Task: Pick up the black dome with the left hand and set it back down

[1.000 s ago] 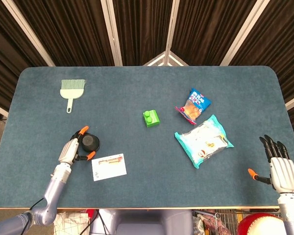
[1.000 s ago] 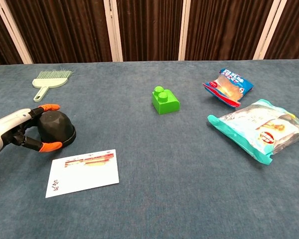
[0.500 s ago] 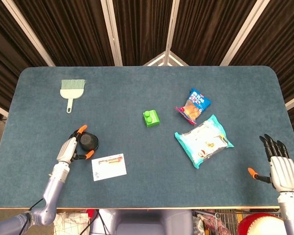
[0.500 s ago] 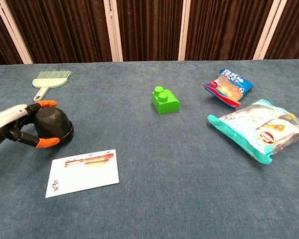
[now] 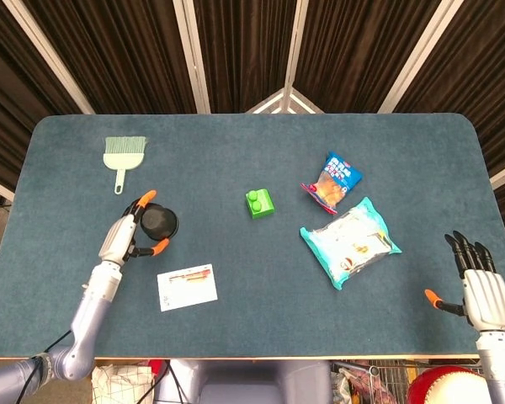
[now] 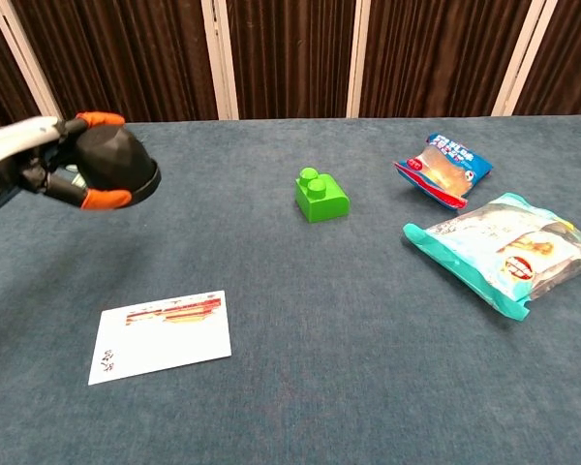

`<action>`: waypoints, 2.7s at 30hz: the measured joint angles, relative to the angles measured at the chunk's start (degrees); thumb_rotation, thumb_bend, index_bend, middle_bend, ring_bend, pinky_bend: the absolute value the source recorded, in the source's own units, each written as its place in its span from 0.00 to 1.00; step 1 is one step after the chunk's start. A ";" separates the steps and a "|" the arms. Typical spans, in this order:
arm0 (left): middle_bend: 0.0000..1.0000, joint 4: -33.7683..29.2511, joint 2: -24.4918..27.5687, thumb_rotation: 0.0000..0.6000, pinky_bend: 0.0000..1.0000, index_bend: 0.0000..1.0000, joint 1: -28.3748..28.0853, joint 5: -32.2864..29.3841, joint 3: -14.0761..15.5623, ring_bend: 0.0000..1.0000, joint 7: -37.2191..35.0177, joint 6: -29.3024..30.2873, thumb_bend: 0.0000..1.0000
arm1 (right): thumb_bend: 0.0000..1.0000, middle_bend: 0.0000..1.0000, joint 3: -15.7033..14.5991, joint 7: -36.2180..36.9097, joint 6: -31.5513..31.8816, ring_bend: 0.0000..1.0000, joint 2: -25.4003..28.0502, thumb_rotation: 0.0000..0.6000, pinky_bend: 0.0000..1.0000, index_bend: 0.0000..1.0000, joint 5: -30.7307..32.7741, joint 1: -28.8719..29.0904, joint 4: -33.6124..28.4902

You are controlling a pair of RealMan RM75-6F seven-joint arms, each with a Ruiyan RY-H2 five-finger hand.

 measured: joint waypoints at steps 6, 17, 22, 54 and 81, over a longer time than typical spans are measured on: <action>0.36 -6.95 1.96 1.00 0.00 0.07 -3.61 -7.83 -3.06 0.00 8.12 -1.22 0.53 | 0.21 0.01 -0.01 0.47 -0.15 0.11 0.06 1.00 0.01 0.00 -0.11 0.07 0.34; 0.35 -22.10 5.24 1.00 0.00 0.08 -9.91 -21.51 -10.24 0.00 13.66 -0.34 0.53 | 0.21 0.01 0.08 0.82 0.04 0.11 -0.06 1.00 0.01 0.00 -0.06 0.06 0.62; 0.36 -29.38 8.86 1.00 0.00 0.08 -10.15 -22.00 -12.83 0.00 13.97 2.47 0.53 | 0.21 0.01 0.28 1.65 0.83 0.11 0.38 1.00 0.01 0.00 0.10 -0.37 0.54; 0.36 -38.88 18.03 1.00 0.00 0.16 -6.14 -14.88 -11.33 0.00 7.87 5.04 0.53 | 0.21 0.01 0.00 1.18 0.38 0.11 0.10 1.00 0.01 0.00 -0.43 -0.07 0.35; 0.36 -34.58 11.46 1.00 0.00 0.19 -5.26 -10.62 -4.27 0.00 8.14 7.95 0.53 | 0.21 0.01 -0.46 0.96 0.66 0.11 0.06 1.00 0.01 0.00 -1.12 -0.18 -0.01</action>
